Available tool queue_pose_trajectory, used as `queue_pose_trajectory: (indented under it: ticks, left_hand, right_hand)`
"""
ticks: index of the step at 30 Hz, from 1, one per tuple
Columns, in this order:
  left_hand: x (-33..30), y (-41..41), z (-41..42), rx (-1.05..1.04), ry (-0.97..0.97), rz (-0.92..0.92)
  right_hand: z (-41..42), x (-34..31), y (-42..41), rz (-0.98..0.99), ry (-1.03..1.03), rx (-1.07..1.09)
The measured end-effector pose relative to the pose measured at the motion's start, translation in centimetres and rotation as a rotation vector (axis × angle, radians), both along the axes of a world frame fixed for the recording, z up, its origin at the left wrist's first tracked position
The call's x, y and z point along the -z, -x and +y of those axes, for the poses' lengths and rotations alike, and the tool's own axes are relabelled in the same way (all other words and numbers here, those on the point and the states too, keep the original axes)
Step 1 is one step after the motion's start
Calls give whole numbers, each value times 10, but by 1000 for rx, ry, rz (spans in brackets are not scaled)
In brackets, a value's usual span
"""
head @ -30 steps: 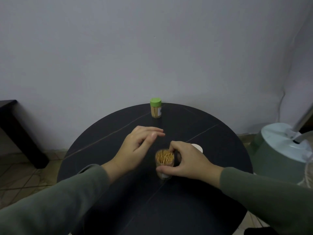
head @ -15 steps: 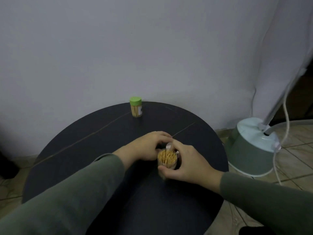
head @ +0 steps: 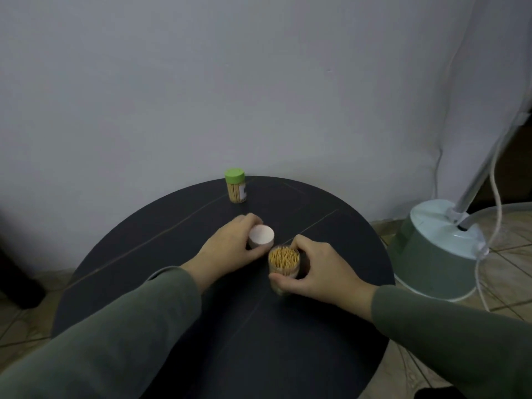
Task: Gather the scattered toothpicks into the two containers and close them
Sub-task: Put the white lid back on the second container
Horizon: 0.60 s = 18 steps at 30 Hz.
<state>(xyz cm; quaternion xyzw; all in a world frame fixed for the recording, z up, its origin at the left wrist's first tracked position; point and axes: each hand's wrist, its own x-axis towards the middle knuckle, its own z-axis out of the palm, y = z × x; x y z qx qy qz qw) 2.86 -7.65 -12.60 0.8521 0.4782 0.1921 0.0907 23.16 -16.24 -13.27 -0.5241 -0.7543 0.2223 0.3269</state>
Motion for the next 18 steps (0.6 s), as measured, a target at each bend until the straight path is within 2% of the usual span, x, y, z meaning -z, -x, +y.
queue_pose_trajectory:
  ticks: [3,6,10,18]
  left_hand:
    - [-10,9,-5,-94,-3,-296]
    - [-26,16,-19,-54,35,-465]
    - [-32,21,-39,77,-20,-422]
    - [-11,38,-40,-49,-88,-455]
  right_hand:
    - [8,-1,7,56,27,-13]
    - [16,-2,18,117,57,-26]
    - [27,-2,33,162,82,-49]
    - [45,-2,66,192,136,-35]
